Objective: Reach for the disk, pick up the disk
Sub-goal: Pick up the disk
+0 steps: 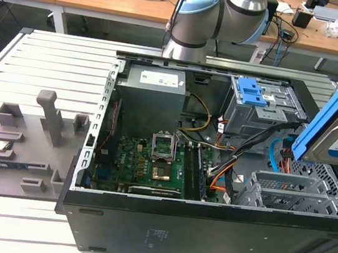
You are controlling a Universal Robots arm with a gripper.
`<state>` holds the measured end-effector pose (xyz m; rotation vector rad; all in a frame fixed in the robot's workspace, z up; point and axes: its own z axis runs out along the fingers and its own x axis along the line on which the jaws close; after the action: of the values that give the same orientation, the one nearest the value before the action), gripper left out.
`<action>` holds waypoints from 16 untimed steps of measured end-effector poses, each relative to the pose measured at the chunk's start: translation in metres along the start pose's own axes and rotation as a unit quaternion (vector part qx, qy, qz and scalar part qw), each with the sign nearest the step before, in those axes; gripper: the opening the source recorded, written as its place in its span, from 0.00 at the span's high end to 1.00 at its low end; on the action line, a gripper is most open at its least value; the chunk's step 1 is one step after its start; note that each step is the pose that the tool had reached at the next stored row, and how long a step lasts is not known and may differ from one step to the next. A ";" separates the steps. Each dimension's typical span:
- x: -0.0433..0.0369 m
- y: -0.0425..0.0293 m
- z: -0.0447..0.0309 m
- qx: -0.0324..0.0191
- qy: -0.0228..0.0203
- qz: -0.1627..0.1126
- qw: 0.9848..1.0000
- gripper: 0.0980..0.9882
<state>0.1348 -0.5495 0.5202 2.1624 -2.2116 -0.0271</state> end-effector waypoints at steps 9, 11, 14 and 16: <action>-0.0002 -0.0005 0.0098 0.000 0.000 0.000 1.000 0.70; -0.0002 -0.0006 0.0115 0.000 0.000 0.000 1.000 0.70; -0.0003 -0.0007 0.0141 0.000 0.000 0.000 1.000 0.70; -0.0004 -0.0008 0.0177 0.000 0.000 0.000 1.000 0.70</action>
<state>0.1349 -0.5495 0.5026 2.1624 -2.2115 -0.0270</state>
